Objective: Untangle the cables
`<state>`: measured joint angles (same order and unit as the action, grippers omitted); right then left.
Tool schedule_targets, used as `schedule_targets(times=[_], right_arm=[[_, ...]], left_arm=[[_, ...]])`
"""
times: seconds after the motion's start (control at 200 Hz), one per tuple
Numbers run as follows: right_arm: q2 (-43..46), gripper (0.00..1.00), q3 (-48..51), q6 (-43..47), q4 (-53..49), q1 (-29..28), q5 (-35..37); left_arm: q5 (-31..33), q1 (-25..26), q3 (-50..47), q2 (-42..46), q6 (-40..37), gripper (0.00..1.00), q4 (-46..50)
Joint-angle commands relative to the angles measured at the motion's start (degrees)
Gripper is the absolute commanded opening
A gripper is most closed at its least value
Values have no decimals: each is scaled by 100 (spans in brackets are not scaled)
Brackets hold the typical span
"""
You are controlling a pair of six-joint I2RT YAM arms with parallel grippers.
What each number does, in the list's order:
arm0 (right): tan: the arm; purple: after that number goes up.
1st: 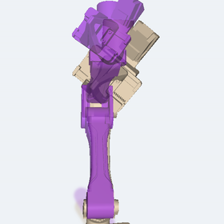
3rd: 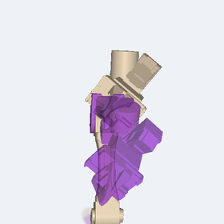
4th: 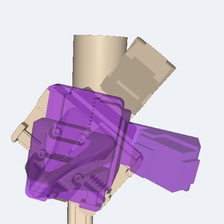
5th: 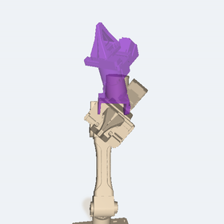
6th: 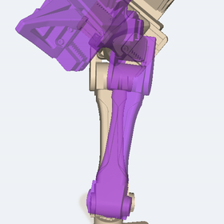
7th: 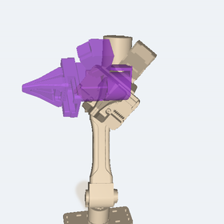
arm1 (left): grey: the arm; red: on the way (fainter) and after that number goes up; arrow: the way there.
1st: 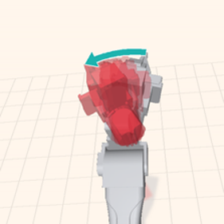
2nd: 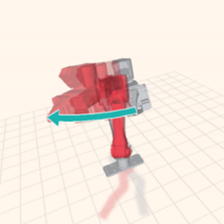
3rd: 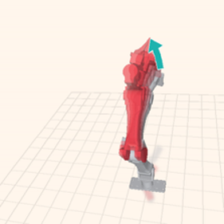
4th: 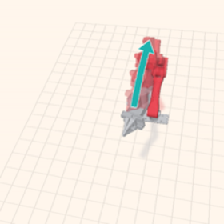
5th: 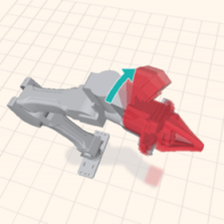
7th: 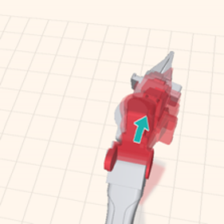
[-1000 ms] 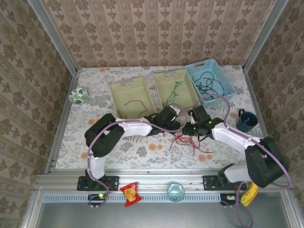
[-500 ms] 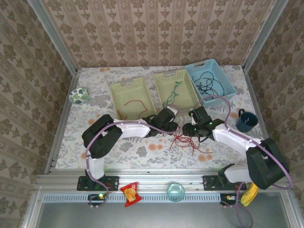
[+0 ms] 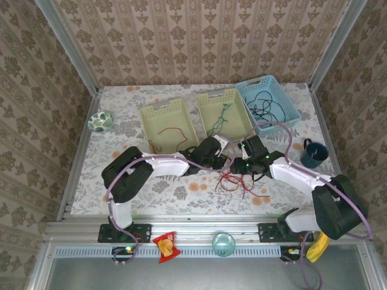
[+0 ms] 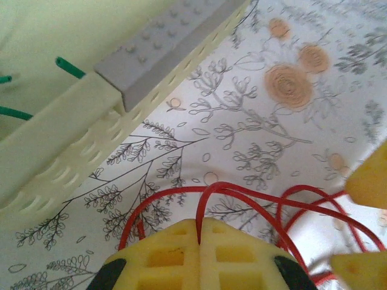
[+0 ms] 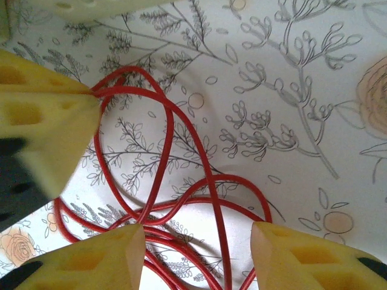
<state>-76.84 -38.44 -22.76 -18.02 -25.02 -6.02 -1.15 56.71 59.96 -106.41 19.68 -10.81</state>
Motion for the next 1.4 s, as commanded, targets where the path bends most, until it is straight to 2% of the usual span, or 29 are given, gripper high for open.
schedule_targets(times=[0.0, 0.255, 0.52, 0.745, 0.91, 1.1, 1.285, 1.395], right_arm=[[-241, 50, -183, 86, -108, -39, -176], [-936, 50, -402, -12, -464, -30, 178], [-982, 51, -359, -132, -488, 65, 276], [-1053, 51, -366, -211, -475, 137, 338], [-985, 51, -325, -239, -394, 146, 358], [-673, 51, -223, -204, -250, 138, 227], [-329, 51, -99, -407, -369, 146, 652], [-317, 53, -33, -492, -352, 163, 769]], left_arm=[[-269, 25, -204, 654, -199, 0, -580], [-275, -62, -658, 2048, -238, 0, -1139], [74, -371, -588, 3805, -630, 0, -415], [252, -922, -637, 4969, -507, 0, -383], [675, -1277, -444, 5110, -743, 0, 154], [831, -2112, -587, 4922, -514, 0, 115], [329, -2880, -871, 5054, -73, 0, -709], [170, -3218, -855, 5144, 27, 0, -796]])
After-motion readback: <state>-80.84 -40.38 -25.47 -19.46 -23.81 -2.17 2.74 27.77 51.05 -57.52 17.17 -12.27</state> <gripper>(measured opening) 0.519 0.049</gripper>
